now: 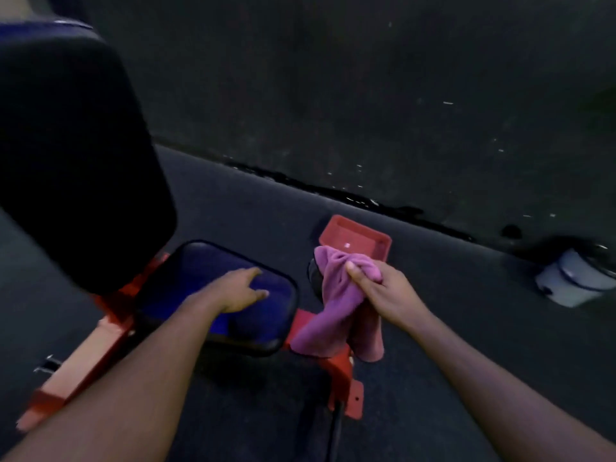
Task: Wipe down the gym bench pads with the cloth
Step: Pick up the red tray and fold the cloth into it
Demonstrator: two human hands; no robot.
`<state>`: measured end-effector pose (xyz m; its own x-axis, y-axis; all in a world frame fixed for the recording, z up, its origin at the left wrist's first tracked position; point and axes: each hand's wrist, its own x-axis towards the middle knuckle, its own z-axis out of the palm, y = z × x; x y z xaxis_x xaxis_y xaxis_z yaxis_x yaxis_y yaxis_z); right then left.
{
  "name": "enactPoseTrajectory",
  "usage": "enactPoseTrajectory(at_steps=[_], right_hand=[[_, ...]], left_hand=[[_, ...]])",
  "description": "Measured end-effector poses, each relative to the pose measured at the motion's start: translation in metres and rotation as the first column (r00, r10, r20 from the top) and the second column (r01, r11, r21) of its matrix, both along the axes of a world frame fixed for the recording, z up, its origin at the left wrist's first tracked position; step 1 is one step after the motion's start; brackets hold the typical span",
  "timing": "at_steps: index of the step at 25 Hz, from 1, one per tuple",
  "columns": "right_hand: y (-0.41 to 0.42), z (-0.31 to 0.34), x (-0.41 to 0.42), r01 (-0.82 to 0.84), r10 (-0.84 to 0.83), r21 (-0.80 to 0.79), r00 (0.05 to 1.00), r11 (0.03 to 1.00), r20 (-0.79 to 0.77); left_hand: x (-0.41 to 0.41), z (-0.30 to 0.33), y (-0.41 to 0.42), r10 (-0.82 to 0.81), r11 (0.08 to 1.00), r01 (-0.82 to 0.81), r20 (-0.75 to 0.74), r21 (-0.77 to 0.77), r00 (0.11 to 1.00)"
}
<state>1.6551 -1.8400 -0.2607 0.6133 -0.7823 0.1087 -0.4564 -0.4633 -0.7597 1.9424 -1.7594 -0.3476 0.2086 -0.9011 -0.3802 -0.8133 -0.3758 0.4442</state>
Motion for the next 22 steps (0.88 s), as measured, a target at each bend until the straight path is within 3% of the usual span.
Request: enactPoseTrajectory(at_steps=[3,8,14,22], right_hand=[[-0.021,0.045,-0.04,0.158,-0.159,-0.031,0.987,0.987,-0.024],[-0.038,0.151,-0.137,0.443,-0.444,-0.031,0.891,0.896,-0.098],[-0.054,0.239,-0.283,0.576,-0.568,0.025,0.811,0.817,-0.138],[-0.067,0.298,-0.483,0.725,-0.721,0.043,0.689,0.688,-0.074]], left_hand=[[-0.033,0.032,-0.035,-0.062,0.998,0.062,-0.017,0.021,0.998],[-0.09,0.162,-0.095,-0.18,0.984,0.18,0.012,-0.018,0.984],[-0.221,0.27,-0.177,-0.325,0.946,0.325,0.033,0.004,0.945],[-0.418,0.326,-0.239,-0.449,0.893,0.449,-0.035,0.025,0.893]])
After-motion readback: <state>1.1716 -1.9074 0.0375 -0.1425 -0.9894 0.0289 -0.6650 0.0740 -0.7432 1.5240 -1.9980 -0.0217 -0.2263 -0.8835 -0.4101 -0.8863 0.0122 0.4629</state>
